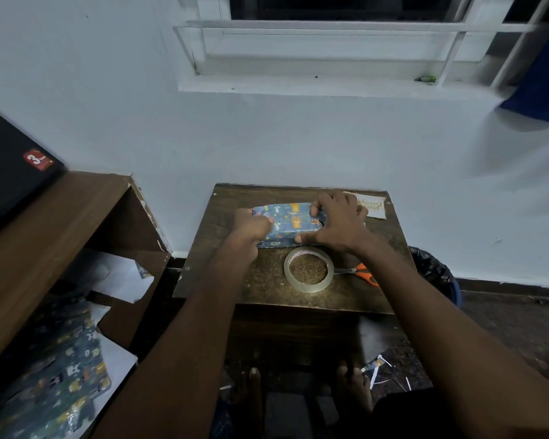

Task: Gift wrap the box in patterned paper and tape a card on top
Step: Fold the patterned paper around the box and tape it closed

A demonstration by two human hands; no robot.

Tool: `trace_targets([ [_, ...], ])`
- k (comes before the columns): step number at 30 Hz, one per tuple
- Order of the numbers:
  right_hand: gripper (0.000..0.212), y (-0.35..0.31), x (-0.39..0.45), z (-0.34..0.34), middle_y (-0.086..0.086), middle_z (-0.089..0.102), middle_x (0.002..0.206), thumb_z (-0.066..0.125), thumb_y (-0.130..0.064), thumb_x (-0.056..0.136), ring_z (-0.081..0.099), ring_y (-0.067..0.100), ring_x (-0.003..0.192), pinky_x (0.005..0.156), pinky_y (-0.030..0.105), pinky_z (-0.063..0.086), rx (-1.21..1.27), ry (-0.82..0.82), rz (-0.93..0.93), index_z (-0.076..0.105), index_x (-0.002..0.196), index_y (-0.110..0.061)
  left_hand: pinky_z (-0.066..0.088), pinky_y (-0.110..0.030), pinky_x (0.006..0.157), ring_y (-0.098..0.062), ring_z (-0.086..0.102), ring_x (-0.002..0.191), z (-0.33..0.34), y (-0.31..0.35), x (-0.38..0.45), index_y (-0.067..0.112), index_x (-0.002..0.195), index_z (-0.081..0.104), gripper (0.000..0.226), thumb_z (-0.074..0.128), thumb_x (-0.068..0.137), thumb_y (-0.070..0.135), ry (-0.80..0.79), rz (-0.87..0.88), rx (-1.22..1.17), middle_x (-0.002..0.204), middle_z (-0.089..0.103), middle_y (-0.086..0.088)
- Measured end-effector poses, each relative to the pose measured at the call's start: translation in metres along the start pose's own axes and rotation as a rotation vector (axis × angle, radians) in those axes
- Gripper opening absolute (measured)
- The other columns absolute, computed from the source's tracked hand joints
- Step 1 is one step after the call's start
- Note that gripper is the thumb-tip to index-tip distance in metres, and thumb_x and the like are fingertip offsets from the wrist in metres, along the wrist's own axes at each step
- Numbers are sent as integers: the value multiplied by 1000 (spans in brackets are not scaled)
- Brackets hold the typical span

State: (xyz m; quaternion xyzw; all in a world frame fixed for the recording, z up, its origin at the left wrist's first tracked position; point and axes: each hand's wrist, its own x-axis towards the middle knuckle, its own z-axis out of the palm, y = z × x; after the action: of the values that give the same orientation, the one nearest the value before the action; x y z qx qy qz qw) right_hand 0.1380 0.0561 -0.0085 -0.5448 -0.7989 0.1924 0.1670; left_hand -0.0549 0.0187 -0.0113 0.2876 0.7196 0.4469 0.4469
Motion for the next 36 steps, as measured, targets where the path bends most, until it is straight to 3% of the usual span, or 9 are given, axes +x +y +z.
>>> trace_targets([
  [6,39,13,0,-9,-2,51,131,79,-64,79,33,24,134,114,53,25,100,54,131,59,93,-33,47,-23,49,-15,63,67,-3,2,-3,1,112,67,14,69,98,0,-16,-46,-35,99,71,-14],
  [9,38,17,0,-13,2,55,128,84,-54,77,43,28,131,111,50,35,158,228,251,60,96,-32,55,-26,61,-20,67,77,-3,1,-1,8,108,62,21,71,94,-4,6,-54,-43,99,68,-12],
  [12,64,15,-3,-16,6,58,130,89,-47,68,50,29,129,104,50,47,231,322,482,59,118,-21,57,-39,87,-28,63,111,-4,0,3,0,143,48,63,76,87,-5,29,-30,-28,127,59,-13],
  [16,95,24,-2,-6,8,73,114,91,-54,40,69,24,102,72,37,54,713,195,665,64,120,-10,45,-30,62,-23,61,100,-6,2,5,3,146,44,65,76,89,6,-6,-50,-57,131,60,-16],
  [18,79,21,-4,-6,8,72,114,98,-36,55,66,24,103,71,37,51,852,153,691,66,120,-6,48,-30,63,-23,67,96,-5,3,3,3,140,53,58,78,88,12,-52,-89,-66,124,68,-15],
  [23,48,15,-2,-7,9,78,101,92,-5,69,77,26,91,86,51,64,983,278,639,70,111,-8,58,-36,69,-33,73,105,-7,2,4,5,149,46,77,82,84,26,-43,-56,-90,128,69,-18],
  [28,27,-5,-8,-8,5,78,97,85,0,80,77,21,89,74,39,66,1039,325,431,70,100,-12,57,-33,72,-25,72,83,-16,6,3,11,108,70,27,72,98,36,1,-34,-81,104,76,-12],
  [31,30,-12,-7,-11,4,77,99,83,0,83,75,15,84,67,28,62,995,403,247,70,108,-10,52,-28,60,-22,69,70,-20,10,3,9,106,70,21,74,97,28,-3,-44,-193,99,76,-13],
  [36,52,-19,4,-6,3,65,126,90,-15,75,66,18,113,94,43,61,930,461,176,68,122,-23,54,-23,44,-15,72,52,-23,10,-2,7,106,71,28,75,97,33,-23,-108,-278,86,76,-8],
])
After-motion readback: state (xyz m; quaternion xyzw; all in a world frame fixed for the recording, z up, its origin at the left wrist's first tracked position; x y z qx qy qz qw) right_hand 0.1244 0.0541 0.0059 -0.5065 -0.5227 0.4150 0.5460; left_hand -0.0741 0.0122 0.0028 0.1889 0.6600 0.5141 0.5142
